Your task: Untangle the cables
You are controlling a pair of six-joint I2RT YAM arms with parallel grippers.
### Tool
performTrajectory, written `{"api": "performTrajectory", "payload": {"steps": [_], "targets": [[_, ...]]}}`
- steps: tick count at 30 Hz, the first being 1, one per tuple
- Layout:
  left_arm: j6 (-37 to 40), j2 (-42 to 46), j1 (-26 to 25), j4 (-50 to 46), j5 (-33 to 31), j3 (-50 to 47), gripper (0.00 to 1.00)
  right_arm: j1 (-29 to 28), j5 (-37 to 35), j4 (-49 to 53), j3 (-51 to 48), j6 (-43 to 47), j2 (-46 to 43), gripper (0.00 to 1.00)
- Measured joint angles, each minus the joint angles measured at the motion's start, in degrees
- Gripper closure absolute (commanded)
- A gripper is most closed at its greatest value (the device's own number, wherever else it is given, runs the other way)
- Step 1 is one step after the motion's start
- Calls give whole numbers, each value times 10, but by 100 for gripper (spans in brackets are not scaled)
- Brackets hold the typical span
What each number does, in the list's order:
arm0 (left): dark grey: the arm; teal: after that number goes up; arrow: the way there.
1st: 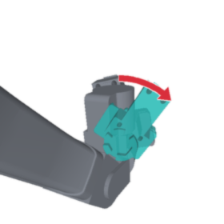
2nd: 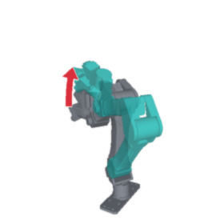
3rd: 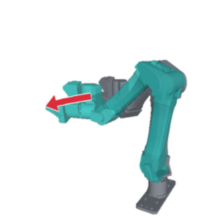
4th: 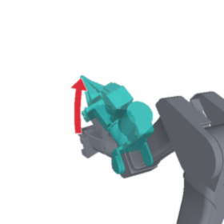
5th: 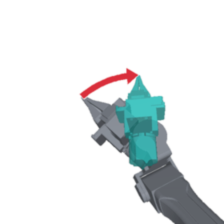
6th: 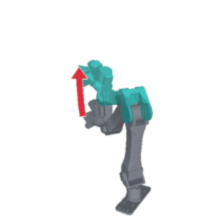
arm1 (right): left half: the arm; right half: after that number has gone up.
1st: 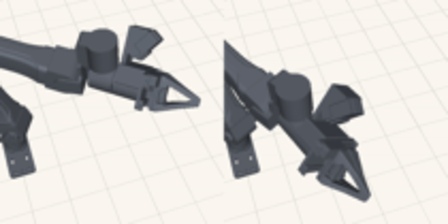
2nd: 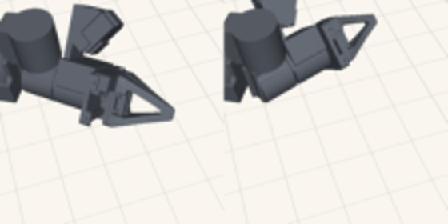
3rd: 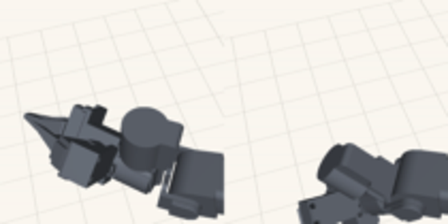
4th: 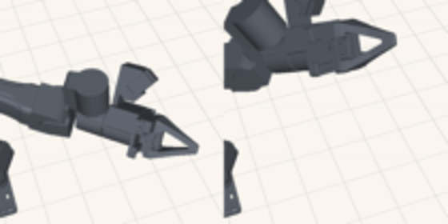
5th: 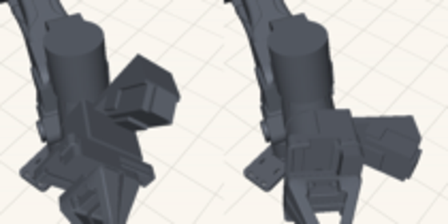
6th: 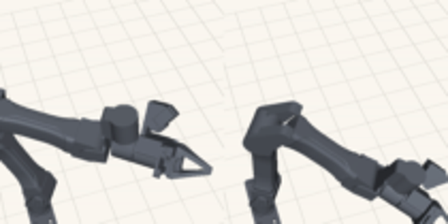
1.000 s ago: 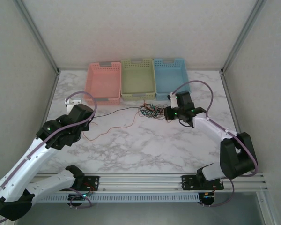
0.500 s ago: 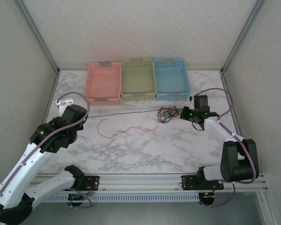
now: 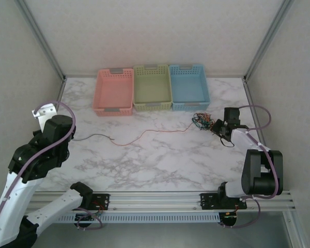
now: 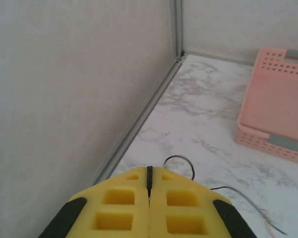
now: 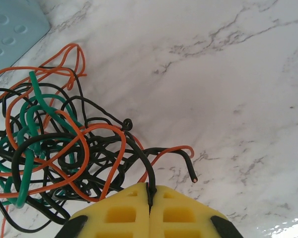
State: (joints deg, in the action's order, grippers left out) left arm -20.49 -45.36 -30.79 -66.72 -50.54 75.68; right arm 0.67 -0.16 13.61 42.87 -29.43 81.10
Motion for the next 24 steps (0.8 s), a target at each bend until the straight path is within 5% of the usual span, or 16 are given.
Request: {"api": "performTrajectory", "payload": {"steps": [9, 24], "targets": [[21, -110, 2, 32, 109, 100, 100, 0, 24, -12, -6, -2, 0, 100], [53, -297, 2, 94, 137, 459, 100, -1, 34, -24, -19, -2, 0, 100]]}}
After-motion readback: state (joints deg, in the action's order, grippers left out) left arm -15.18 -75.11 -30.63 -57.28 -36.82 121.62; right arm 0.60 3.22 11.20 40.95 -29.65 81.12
